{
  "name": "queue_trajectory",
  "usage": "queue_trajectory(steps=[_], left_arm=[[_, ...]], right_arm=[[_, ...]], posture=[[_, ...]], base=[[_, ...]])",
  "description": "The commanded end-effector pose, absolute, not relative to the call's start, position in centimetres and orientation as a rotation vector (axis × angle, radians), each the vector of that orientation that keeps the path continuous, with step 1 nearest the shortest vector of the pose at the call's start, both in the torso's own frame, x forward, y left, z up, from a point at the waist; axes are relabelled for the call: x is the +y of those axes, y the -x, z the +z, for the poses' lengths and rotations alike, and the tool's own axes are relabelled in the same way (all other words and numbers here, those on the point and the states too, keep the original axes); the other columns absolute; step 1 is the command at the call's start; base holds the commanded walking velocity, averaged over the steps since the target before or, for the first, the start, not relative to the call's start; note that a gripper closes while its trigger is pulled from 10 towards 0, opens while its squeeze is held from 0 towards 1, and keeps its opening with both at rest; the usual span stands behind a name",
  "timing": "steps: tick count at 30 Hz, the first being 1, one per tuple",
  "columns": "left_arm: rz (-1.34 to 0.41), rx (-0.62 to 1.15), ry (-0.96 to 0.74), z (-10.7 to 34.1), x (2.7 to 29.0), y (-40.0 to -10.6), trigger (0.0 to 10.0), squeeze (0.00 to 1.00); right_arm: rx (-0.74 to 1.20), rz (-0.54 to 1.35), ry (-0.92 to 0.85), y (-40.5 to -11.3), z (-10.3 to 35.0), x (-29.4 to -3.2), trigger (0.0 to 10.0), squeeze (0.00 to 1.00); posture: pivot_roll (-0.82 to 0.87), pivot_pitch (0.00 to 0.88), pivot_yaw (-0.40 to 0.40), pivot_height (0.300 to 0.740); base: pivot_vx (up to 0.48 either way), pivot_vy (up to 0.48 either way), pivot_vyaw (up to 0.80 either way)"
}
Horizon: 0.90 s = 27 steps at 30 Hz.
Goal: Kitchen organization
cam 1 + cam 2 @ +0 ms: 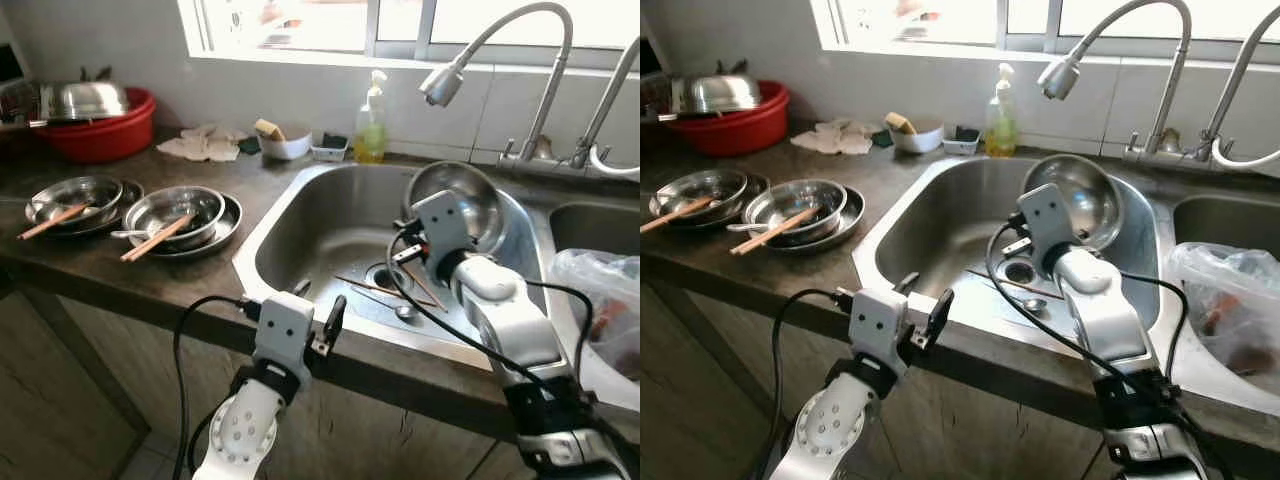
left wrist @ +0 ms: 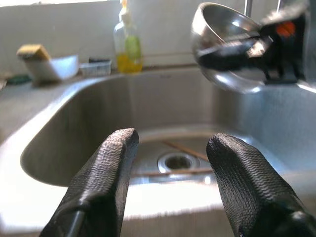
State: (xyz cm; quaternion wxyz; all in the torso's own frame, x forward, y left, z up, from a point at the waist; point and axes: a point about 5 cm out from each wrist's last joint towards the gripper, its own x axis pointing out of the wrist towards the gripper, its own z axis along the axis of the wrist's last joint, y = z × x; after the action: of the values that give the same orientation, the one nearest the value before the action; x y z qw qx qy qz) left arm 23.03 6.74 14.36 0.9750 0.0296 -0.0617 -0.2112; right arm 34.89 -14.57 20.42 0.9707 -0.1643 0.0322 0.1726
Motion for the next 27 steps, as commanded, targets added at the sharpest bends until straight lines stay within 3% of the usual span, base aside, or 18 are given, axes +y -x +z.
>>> queue_trajectory(steps=[1, 11, 26, 27], left_arm=[[-0.425, -0.127, -0.069, 14.8, 6.9, -22.6, 10.0, 0.00], [-0.420, -0.103, -0.056, 14.8, 6.8, -21.4, 10.0, 0.00], [-0.418, -0.077, -0.058, 14.8, 7.0, -20.4, 10.0, 0.00], [-0.419, -0.078, -0.059, 14.8, 7.0, -20.4, 10.0, 0.00]], right_arm=[[0.111, 0.376, 0.337, -35.7, 20.5, -15.0, 10.0, 0.00], [0.334, 0.515, 0.403, -37.7, 18.0, -15.4, 10.0, 0.00], [0.588, 0.652, 0.449, -36.3, 13.2, -15.8, 10.0, 0.00], [0.590, 0.652, 0.455, -36.2, 13.1, -15.9, 10.0, 0.27]], posture=[[0.00, 0.046, -0.027, 0.740], [0.01, 0.109, -0.062, 0.740], [0.03, 0.138, -0.070, 0.740], [0.03, 0.135, -0.069, 0.740]], base=[[0.000, 0.000, 0.00], [0.000, 0.000, 0.00], [0.000, 0.000, 0.00], [0.000, 0.000, 0.00]])
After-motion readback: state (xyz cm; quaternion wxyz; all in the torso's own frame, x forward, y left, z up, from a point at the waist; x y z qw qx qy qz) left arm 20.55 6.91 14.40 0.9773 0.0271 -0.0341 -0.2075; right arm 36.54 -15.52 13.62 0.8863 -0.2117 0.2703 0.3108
